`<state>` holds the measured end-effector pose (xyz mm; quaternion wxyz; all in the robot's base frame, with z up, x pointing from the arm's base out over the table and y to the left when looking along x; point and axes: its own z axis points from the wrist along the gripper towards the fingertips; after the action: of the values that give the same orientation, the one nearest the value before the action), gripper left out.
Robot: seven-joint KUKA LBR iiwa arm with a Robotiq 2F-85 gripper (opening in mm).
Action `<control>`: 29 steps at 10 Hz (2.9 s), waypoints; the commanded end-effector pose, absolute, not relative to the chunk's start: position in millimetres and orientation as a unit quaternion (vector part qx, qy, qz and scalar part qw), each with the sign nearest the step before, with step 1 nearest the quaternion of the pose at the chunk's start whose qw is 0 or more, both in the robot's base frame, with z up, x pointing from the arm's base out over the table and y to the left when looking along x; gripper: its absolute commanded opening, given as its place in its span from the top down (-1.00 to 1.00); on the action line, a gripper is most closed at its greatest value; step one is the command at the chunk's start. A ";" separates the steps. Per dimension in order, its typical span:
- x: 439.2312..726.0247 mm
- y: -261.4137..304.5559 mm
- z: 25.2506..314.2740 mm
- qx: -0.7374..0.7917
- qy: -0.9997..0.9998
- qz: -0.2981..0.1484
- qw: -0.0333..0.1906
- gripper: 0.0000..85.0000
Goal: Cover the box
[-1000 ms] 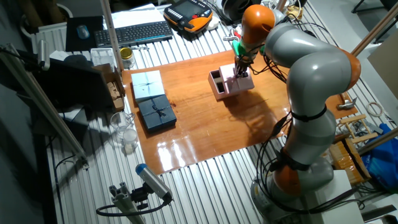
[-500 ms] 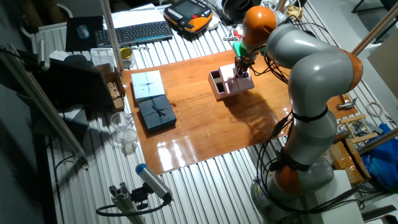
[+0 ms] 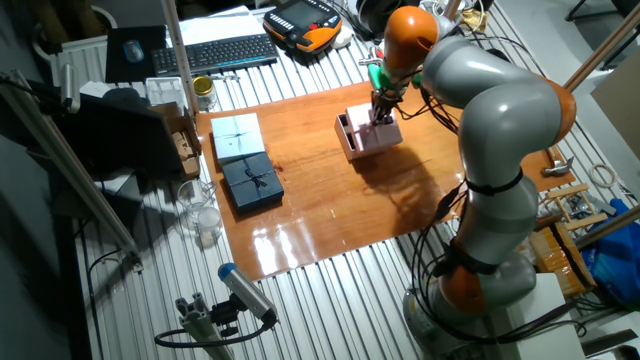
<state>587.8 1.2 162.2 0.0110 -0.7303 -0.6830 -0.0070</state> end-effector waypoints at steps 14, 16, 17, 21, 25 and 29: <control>596.1 11.3 136.9 -0.723 -0.690 -0.014 0.010 1.00; 596.1 10.2 138.7 -0.722 -0.691 -0.013 0.010 1.00; 596.3 9.0 140.7 -0.722 -0.692 -0.012 0.010 1.00; 599.6 3.1 143.4 -0.718 -0.696 -0.013 0.013 1.00; 601.3 5.0 142.5 -0.720 -0.694 -0.012 0.014 1.00; 610.3 2.6 139.8 -0.720 -0.694 -0.011 0.017 1.00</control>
<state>610.4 2.7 139.7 0.0171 -0.7201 -0.6935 -0.0108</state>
